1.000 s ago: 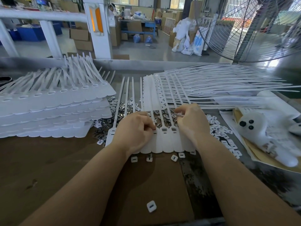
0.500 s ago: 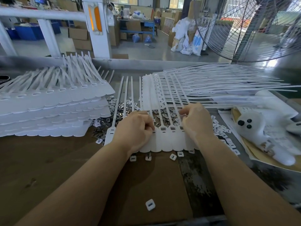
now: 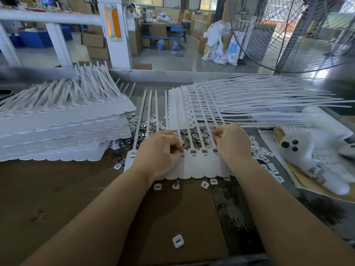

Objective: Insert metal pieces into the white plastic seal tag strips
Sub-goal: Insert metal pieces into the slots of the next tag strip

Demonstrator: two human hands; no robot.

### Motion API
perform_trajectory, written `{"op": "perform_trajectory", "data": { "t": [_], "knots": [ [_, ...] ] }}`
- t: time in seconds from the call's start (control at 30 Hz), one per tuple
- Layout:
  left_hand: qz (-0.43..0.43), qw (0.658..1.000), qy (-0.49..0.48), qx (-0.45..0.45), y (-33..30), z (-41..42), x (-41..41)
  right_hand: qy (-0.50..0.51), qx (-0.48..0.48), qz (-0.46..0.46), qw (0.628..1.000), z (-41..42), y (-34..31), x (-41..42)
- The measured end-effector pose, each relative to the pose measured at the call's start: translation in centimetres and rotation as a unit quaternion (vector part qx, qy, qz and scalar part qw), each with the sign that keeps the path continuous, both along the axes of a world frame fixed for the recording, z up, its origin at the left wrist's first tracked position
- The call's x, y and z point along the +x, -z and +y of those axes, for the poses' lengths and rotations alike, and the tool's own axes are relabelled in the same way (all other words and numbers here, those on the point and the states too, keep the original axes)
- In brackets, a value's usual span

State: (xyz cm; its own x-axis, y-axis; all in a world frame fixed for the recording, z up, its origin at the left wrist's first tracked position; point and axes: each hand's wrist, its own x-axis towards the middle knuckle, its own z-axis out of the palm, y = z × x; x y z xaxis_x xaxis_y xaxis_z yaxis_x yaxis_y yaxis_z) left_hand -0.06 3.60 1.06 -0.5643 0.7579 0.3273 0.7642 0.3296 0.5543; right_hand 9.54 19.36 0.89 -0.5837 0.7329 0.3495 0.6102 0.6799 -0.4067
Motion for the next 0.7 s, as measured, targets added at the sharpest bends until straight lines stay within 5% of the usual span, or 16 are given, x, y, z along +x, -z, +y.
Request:
{"op": "perform_trajectory", "data": {
  "t": [0.23,0.47,0.7],
  "knots": [
    [0.027,1.0,0.001,0.005,0.0,-0.1,0.1,0.003,-0.05,0.058,0.997,0.0,-0.5,0.4],
    [-0.036,0.999,-0.015,0.029,-0.1,-0.2,-0.2,-0.005,-0.009,0.089,0.996,-1.2,-1.0,0.9],
    [0.002,1.0,0.01,0.002,0.0,-0.1,0.0,-0.117,-0.092,0.176,0.973,-3.7,-1.2,1.1]
  ]
}}
